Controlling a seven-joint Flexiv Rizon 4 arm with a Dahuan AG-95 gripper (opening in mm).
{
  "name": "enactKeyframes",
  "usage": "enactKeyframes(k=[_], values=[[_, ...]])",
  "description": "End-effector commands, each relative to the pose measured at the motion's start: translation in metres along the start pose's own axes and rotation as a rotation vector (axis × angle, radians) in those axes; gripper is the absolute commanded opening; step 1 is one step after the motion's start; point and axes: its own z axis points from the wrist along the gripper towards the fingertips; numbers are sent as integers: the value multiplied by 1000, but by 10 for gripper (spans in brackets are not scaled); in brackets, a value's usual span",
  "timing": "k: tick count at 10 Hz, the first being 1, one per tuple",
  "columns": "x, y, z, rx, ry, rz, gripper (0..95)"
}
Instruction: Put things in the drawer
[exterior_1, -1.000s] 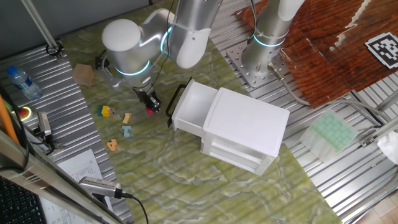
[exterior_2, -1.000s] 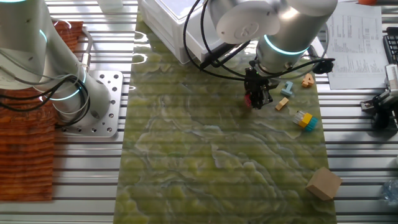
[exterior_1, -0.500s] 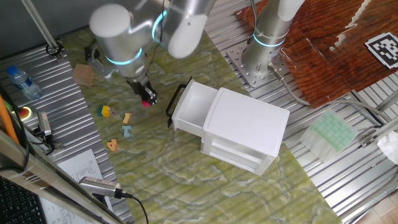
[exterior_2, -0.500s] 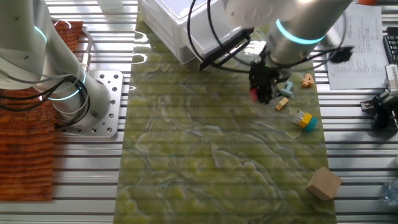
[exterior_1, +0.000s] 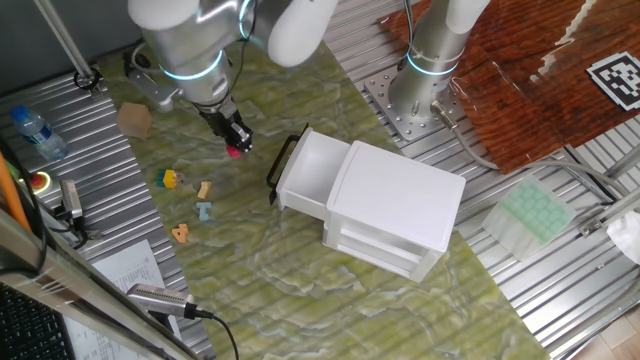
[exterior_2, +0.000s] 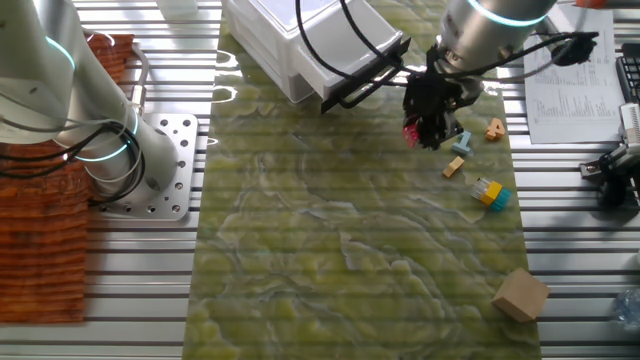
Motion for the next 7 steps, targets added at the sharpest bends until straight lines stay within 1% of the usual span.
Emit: enactKeyframes(k=[1,2,3,4,5,6,7], values=[[-1,0,1,9,-13,-7,0],[-1,0,1,1,-18,-25,0],[-1,0,1,-4,-16,-60,0],[-1,0,1,-14,-17,-121,0],[-1,0,1,-33,-23,-149,0],[-1,0,1,-41,-26,-149,0],[0,2,1,-41,-22,-129,0]])
